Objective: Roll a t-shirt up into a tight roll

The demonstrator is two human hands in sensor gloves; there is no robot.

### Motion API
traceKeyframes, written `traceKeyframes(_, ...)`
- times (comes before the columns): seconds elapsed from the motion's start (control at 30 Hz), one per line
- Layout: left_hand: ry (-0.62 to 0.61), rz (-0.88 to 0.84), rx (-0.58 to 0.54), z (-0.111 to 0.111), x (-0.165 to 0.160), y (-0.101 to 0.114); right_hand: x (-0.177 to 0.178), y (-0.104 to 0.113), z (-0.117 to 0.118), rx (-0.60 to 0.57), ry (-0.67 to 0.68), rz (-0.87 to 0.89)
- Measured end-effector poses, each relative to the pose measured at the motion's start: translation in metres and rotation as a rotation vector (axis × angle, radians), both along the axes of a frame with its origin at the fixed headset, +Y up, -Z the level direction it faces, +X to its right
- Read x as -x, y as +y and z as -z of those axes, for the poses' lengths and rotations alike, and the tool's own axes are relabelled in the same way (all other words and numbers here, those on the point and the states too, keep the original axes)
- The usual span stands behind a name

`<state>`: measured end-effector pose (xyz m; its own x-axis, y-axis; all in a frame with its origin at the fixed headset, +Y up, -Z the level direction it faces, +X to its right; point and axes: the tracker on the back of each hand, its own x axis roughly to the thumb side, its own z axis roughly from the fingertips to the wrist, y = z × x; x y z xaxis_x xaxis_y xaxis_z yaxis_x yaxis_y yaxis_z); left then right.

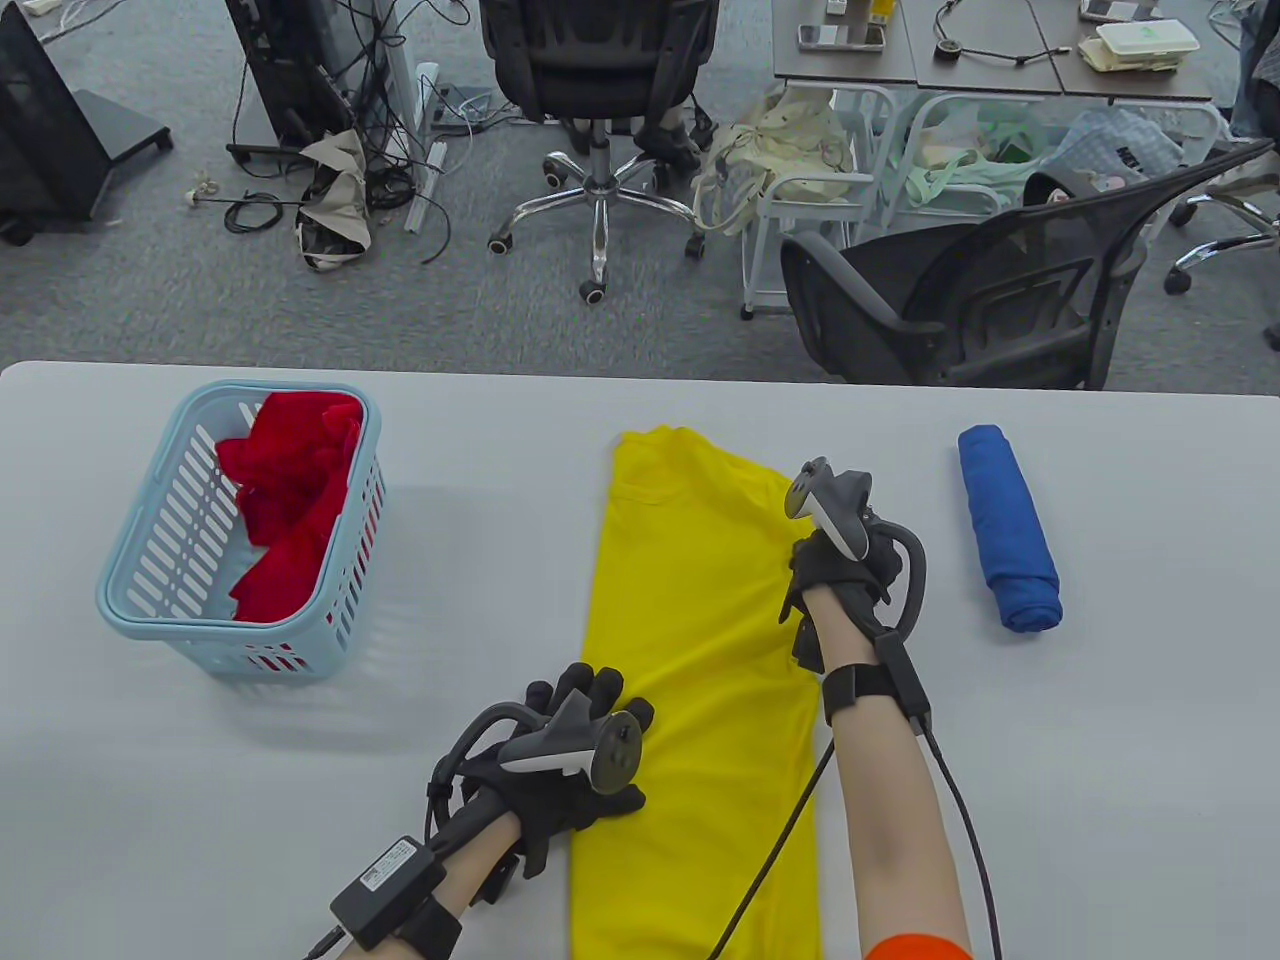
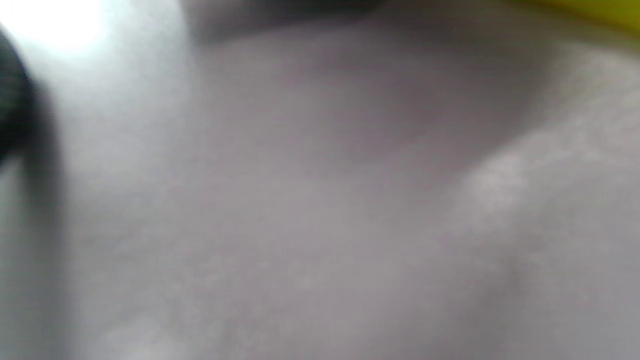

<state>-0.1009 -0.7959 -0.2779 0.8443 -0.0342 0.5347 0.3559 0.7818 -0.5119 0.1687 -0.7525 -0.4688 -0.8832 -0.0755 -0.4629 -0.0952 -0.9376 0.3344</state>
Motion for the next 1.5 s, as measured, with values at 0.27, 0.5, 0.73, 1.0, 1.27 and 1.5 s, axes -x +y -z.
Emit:
traceKeyframes(0.27, 0.001, 0.001, 0.002, 0.0, 0.0, 0.0, 0.004, 0.024, -0.005, -0.127, 0.033, 0.12)
traceKeyframes(0.5, 0.0, 0.001, 0.01, 0.001, 0.0, 0.0, 0.051, 0.073, -0.035, -0.093, 0.451, 0.699)
traceKeyframes(0.73, 0.0, 0.0, 0.01, 0.001, 0.0, 0.0, 0.075, 0.035, -0.051, 0.084, 0.644, 0.319)
traceKeyframes(1.0, 0.055, 0.034, -0.084, 0.004, 0.002, 0.004, 0.093, -0.015, -0.056, 0.352, 0.735, 0.042)
traceKeyframes(1.27, 0.122, 0.07, -0.165, 0.011, 0.016, 0.011, 0.088, -0.018, -0.019, 0.342, 0.594, 0.119)
traceKeyframes(1.5, 0.123, -0.015, -0.136, 0.002, 0.022, 0.024, 0.084, 0.02, -0.071, 0.184, 0.715, 0.106)
